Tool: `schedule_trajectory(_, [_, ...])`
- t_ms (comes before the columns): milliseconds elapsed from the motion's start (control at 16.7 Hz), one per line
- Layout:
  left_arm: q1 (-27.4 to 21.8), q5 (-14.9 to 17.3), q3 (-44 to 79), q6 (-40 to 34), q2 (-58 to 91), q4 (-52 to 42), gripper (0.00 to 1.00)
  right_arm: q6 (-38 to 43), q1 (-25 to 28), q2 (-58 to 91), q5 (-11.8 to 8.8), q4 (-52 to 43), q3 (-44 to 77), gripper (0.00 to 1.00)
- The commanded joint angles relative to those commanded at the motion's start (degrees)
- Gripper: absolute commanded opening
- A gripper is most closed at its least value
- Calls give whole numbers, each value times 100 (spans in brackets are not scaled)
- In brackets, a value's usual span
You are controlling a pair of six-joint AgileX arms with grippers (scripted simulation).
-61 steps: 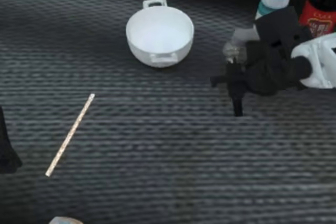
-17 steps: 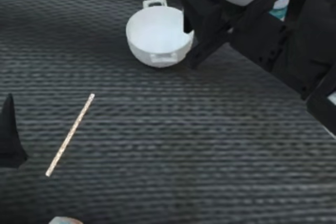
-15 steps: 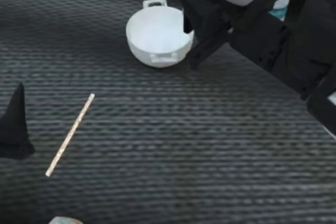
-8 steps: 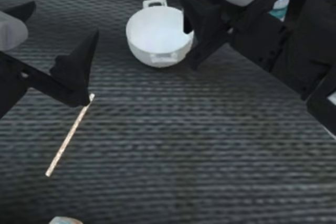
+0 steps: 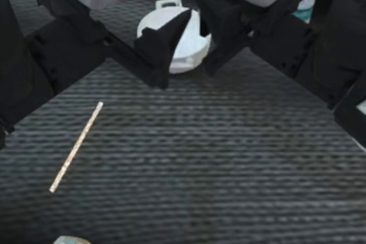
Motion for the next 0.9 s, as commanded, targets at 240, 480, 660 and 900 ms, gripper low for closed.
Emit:
schedule_trajectory(240, [26, -8, -24, -4, -21, -11, 100, 0, 0, 0, 0, 0, 0, 0])
schedule_trajectory(480, [-66, -64, 307, -1, 405, 132, 100, 0, 0, 0, 0, 0, 0, 0])
schedule_trajectory(660, [-195, -176, 890, 3, 1281, 399, 100, 0, 0, 0, 0, 0, 0, 0])
schedule_trajectory(900, [-338, -305, 1543, 4, 2246, 692, 100, 0, 0, 0, 0, 0, 0, 0])
